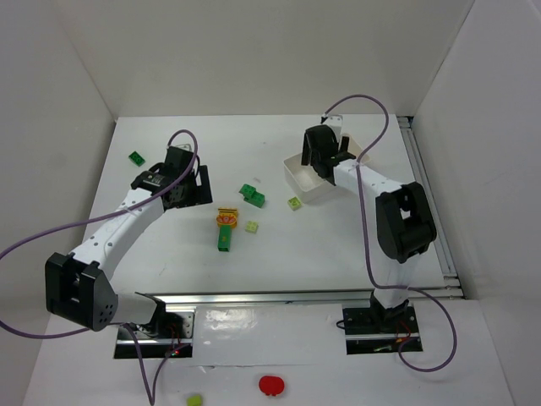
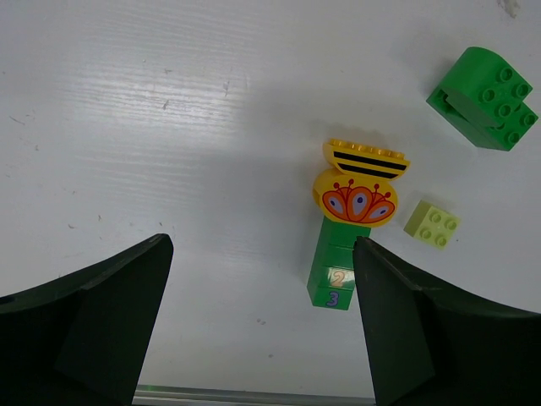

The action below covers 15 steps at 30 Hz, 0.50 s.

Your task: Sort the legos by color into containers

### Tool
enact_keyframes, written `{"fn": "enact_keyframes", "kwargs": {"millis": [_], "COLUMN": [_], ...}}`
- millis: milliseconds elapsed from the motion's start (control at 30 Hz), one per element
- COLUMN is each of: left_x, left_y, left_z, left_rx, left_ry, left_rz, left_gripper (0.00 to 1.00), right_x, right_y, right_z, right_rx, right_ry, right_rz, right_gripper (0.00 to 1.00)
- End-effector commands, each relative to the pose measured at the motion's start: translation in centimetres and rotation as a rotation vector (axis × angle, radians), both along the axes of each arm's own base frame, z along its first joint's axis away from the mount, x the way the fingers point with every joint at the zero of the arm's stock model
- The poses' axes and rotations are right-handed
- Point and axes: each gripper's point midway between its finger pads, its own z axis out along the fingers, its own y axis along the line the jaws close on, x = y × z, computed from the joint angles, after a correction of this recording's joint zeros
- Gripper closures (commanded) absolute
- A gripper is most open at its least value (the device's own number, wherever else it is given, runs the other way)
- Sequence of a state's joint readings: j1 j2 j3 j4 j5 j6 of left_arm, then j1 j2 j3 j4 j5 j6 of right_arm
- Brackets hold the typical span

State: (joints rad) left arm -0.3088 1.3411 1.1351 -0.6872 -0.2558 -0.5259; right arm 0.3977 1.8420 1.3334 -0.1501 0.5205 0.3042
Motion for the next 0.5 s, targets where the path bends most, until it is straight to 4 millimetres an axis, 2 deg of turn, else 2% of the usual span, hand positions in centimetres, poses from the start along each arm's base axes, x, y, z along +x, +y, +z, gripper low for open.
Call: {"fn": "enact_keyframes", "kwargs": {"millis": [0,33,67,100,133,167,200,267,300,367,400,467], "left_x": [1.0,0.9,0.9,0.9,0.9,0.9,0.7,0.5,0.7,0.7,0.7,0.7], "left_y": [-0.2,-0.5,-0.5,-0.5,-0.5,-0.5,-0.3,-0.2,-0.3,-0.2,0.0,0.0], "left_z": [2.1,2.1,2.1,2.1,2.1,2.1,1.7,1.3,1.4,1.4,1.4,1.4], "left_rx": [-0.021,-0.021,-0.021,-0.021,-0.021,-0.021,-0.01,-0.007,-0.01,-0.002,0.006,0.006], "left_ry": [-0.062,-0.062,-0.062,-0.062,-0.062,-0.062,-0.053,-0.043,-0.051,-0.051,-0.053,-0.053], "left_rz": [-0.007,-0.016,-0.016,-0.016,-0.016,-0.016,-0.011,-0.011,-0.011,-0.02,-0.014,-0.014], "left_gripper": [0.03,0.03,0.03,0.03,0.03,0.03,0.03,0.03,0.03,0.03,0.03,0.03], "right_x": [0.4,-0.1,-0.9,-1.9,-3.2,-4.4,-6.4,-8.9,-10.7,-13.3,-14.9,-16.5], "right_y": [0.8,1.1,1.4,1.7,3.2,3.8,5.5,7.2,7.3,9.0,8.6,9.7], "right_z": [3.3,3.6,4.7,4.5,4.6,6.1,4.9,5.0,3.0,1.7,-0.6,-2.4], "right_rx": [0.026,0.024,0.032,0.02,0.02,0.037,0.04,0.095,0.094,0.216,0.238,0.354], "right_ry": [-0.094,-0.1,-0.115,-0.109,-0.105,-0.133,-0.098,-0.088,-0.028,0.016,0.065,0.097], "right_rz": [-0.03,-0.025,-0.012,-0.006,0.035,0.058,0.118,0.162,0.174,0.165,0.148,0.096], "right_gripper": [0.1,0.1,0.13,0.16,0.18,0.2,0.22,0.22,0.22,0.19,0.16,0.1]}}
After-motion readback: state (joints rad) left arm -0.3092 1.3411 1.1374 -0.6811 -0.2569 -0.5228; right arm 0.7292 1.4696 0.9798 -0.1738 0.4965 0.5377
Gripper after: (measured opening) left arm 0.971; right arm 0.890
